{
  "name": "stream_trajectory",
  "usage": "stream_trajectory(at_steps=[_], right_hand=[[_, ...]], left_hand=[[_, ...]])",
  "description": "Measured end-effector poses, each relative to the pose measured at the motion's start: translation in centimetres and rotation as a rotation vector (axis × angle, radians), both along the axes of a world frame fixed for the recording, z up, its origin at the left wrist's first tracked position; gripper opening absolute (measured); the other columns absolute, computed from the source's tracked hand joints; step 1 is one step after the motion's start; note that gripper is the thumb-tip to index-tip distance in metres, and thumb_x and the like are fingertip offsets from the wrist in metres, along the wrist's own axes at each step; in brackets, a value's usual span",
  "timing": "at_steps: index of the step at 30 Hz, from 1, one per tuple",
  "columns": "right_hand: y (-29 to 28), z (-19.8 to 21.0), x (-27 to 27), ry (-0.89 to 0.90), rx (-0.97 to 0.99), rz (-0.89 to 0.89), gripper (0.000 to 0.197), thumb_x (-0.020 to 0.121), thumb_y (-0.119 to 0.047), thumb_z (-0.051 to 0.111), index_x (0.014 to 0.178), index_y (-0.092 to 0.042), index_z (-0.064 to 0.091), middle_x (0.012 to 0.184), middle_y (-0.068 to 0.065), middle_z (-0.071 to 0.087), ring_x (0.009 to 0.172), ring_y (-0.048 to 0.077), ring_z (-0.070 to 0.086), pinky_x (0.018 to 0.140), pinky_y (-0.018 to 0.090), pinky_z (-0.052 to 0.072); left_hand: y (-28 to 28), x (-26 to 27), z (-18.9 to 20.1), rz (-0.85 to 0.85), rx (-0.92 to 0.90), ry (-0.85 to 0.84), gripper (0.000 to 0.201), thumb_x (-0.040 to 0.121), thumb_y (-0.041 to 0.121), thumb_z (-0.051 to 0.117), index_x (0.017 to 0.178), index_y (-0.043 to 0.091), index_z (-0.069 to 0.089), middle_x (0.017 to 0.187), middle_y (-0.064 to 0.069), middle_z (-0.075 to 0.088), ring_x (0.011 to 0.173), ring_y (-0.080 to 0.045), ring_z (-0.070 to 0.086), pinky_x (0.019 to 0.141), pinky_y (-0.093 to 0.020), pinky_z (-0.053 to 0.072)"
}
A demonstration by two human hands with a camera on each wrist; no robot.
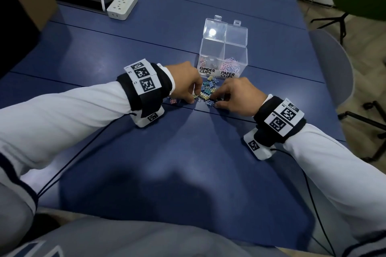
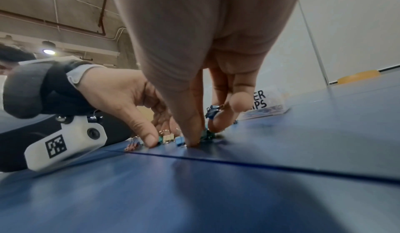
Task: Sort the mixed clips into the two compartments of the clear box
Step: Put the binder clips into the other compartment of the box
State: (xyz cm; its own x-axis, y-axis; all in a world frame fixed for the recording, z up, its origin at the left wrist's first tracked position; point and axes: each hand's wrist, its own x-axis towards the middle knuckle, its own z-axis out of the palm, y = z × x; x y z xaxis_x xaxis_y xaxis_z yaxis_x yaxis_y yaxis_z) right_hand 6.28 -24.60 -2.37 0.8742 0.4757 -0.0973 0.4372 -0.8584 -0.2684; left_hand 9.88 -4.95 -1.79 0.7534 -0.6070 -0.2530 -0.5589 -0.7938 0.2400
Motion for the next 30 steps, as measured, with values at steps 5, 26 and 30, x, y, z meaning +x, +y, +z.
stream_trajectory(at_steps=[5, 26, 30], right_hand=[[-0.1, 0.0, 0.2, 0.013, 0.017, -0.019, 0.019, 0.083, -0.025, 0.071, 0.1, -0.02, 0.075, 0.082, -0.008, 0.064, 0.074, 0.005, 0.051, 0.076, 0.016, 0.037], [2.2, 5.3, 8.4, -0.06, 0.215, -0.196, 0.027, 0.083, -0.017, 0.066, 0.11, -0.022, 0.069, 0.101, 0.0, 0.073, 0.086, 0.008, 0.066, 0.096, 0.029, 0.048], [0.7, 5.4, 6.8, -0.167, 0.339, -0.216, 0.034, 0.085, -0.003, 0.053, 0.107, -0.021, 0.07, 0.097, -0.003, 0.072, 0.083, 0.008, 0.066, 0.083, 0.018, 0.05]], left_hand=[[0.2, -0.3, 0.0, -0.032, -0.029, -0.043, 0.013, 0.081, 0.028, 0.07, 0.092, 0.019, 0.07, 0.069, 0.011, 0.057, 0.073, -0.014, 0.059, 0.073, -0.03, 0.053], [1.7, 1.1, 5.1, 0.125, -0.331, -0.176, 0.011, 0.077, 0.03, 0.07, 0.084, 0.023, 0.076, 0.07, 0.008, 0.068, 0.067, -0.007, 0.061, 0.07, -0.02, 0.046], [1.0, 2.8, 7.0, 0.196, -0.413, -0.265, 0.013, 0.079, 0.03, 0.069, 0.087, 0.022, 0.075, 0.074, 0.004, 0.068, 0.069, -0.008, 0.06, 0.072, -0.019, 0.042]])
